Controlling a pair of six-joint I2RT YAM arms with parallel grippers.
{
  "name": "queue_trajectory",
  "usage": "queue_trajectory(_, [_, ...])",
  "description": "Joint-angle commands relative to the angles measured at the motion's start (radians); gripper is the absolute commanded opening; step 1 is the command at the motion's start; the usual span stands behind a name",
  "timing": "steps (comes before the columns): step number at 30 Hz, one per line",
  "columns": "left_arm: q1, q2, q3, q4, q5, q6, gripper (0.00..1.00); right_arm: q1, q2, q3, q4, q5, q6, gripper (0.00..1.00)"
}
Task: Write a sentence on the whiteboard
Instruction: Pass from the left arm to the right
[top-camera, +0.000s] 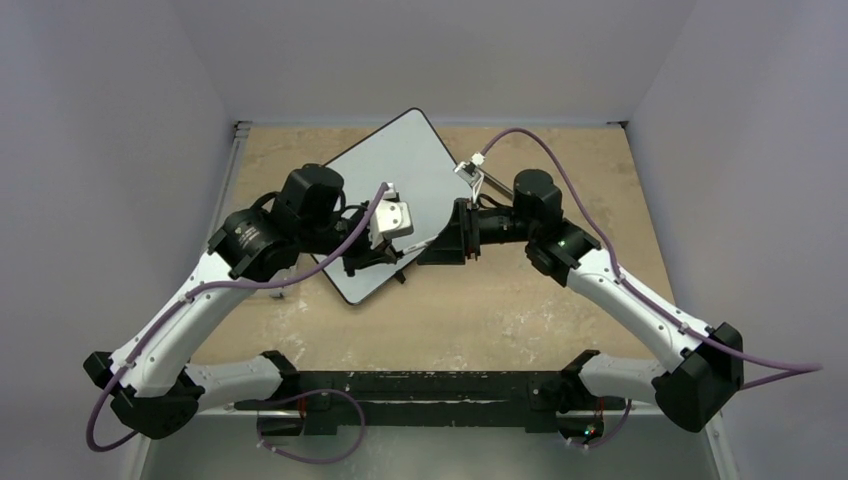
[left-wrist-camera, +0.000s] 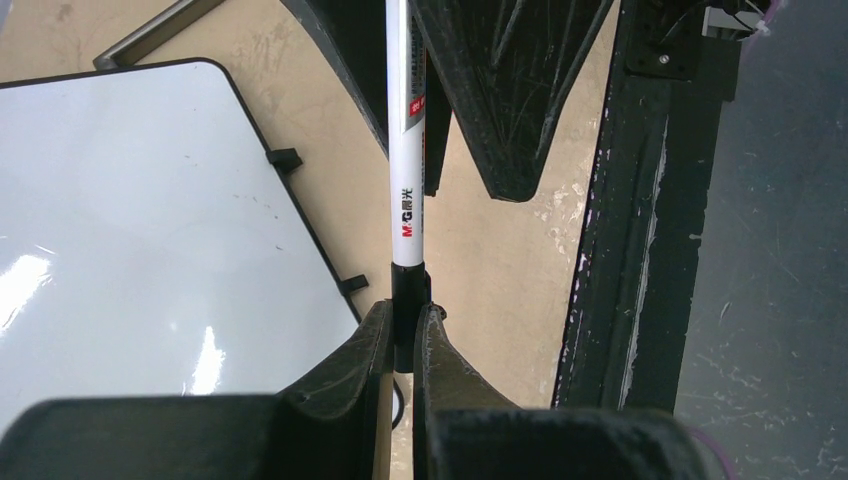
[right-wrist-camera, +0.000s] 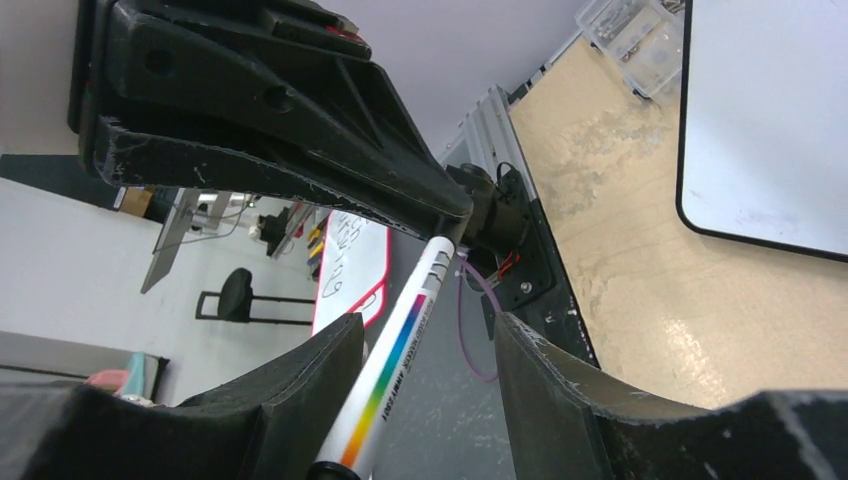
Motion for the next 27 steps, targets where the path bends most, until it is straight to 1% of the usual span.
queue_trajectory(1, [-0.013, -0.021, -0.02, 0.059, -0.019, 0.023, 0.0, -0.006, 0.0, 0.06, 0.009, 0.011, -0.014, 0.5])
queue_trajectory(10, [-0.039, 0.031, -0.019, 0.058, -0.069, 0.016, 0.0, -0.005, 0.02, 0.071, -0.017, 0.039, -0.025, 0.44])
queue_trajectory(16, [-0.041, 0.041, -0.016, 0.056, -0.087, 0.014, 0.0, -0.006, 0.029, 0.073, -0.085, 0.06, -0.059, 0.35])
queue_trajectory(27, [-0.073, 0.049, -0.031, 0.044, -0.141, 0.023, 0.0, -0.005, 0.047, 0.082, -0.103, 0.071, -0.072, 0.33])
